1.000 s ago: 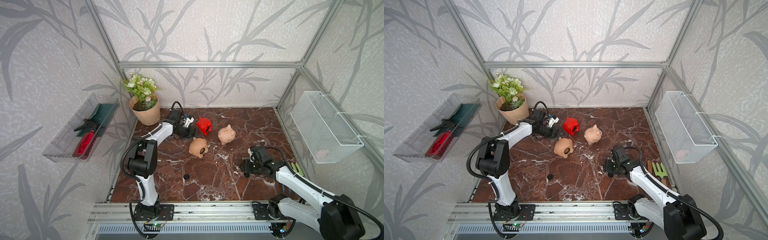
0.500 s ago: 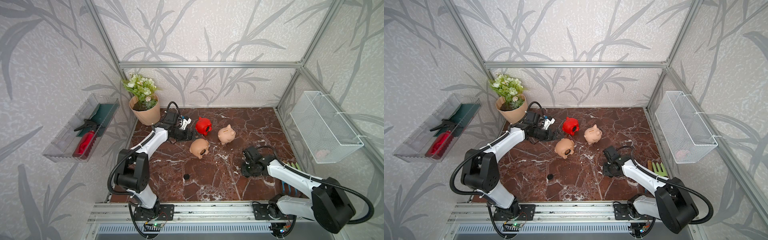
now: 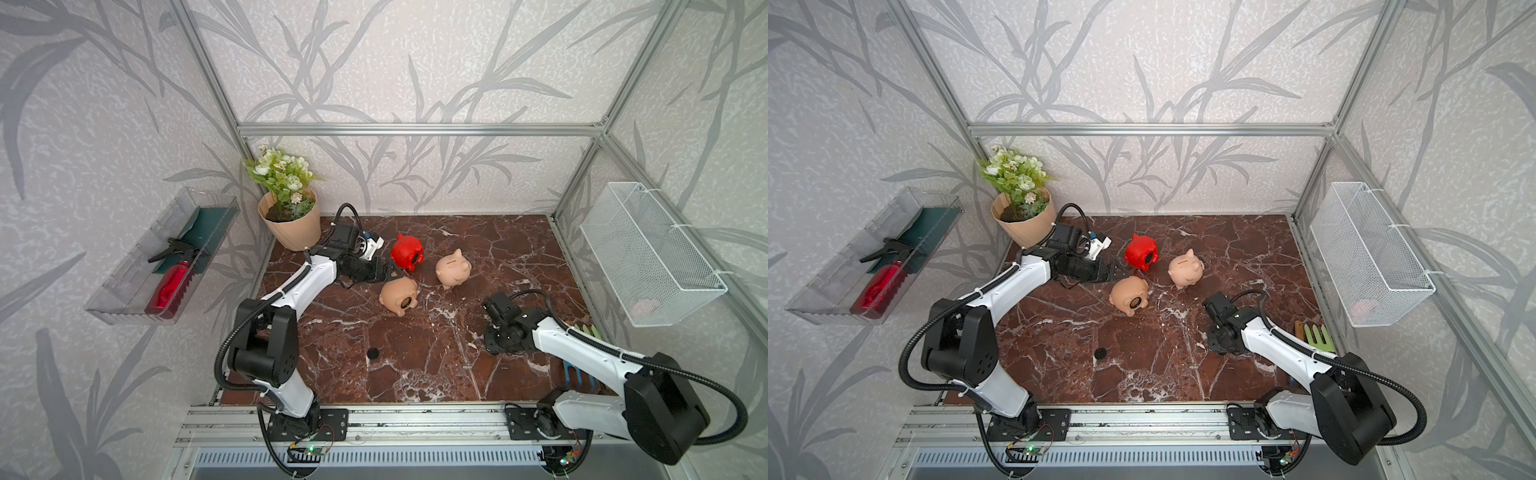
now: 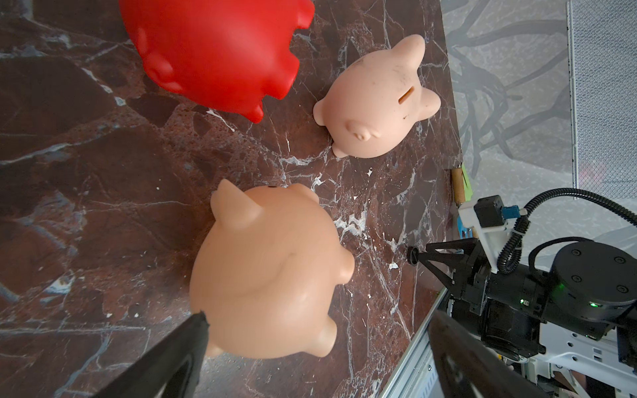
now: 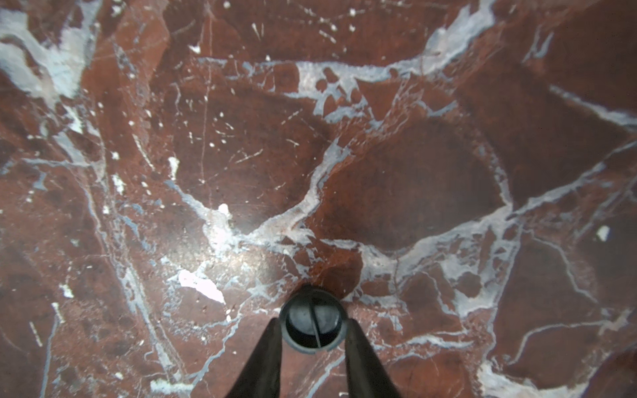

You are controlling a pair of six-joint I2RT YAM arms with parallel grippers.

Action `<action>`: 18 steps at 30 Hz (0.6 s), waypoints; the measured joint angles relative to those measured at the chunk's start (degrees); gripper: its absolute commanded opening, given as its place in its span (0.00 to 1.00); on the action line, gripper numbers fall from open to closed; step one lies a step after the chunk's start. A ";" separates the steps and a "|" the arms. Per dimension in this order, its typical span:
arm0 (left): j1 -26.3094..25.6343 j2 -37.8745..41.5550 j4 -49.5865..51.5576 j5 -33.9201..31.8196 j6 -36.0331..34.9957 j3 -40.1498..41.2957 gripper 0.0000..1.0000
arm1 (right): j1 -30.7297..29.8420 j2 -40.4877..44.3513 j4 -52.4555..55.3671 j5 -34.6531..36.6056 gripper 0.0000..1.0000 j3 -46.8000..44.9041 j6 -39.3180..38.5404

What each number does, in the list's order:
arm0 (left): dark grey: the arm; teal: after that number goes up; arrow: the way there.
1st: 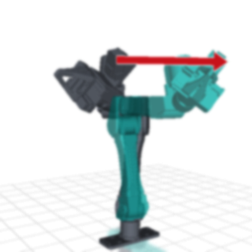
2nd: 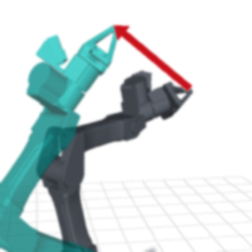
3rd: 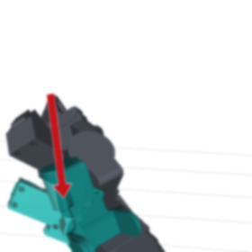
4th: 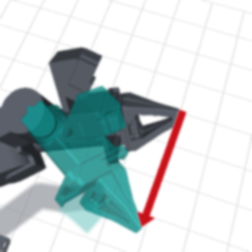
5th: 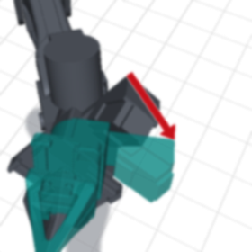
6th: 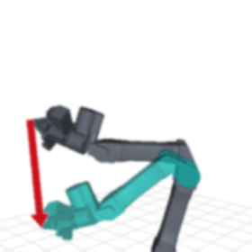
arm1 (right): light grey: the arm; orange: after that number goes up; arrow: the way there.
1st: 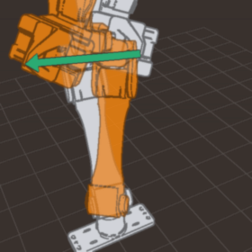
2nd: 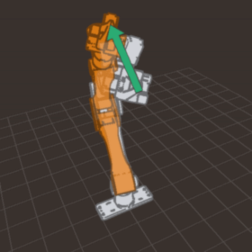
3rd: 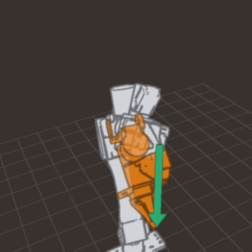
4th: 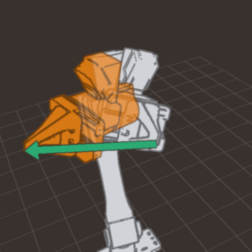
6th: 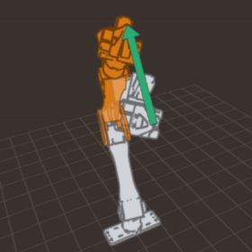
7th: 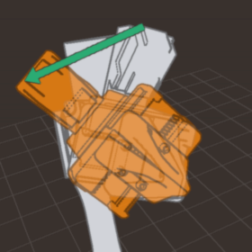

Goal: Close piggy banks
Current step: Pick up the knob at the center of the board.

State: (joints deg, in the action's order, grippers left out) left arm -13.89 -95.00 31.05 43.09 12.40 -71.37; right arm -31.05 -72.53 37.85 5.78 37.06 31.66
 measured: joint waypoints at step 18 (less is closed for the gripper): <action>-0.33 0.00 -1.57 1.16 0.28 0.20 0.99 | -0.02 -4.33 -0.15 -0.66 0.14 0.00 0.33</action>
State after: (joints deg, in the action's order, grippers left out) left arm -14.22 -95.00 29.47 44.25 12.69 -71.18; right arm -31.07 -76.86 37.69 5.13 37.06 31.99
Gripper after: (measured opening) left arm 0.994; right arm 0.140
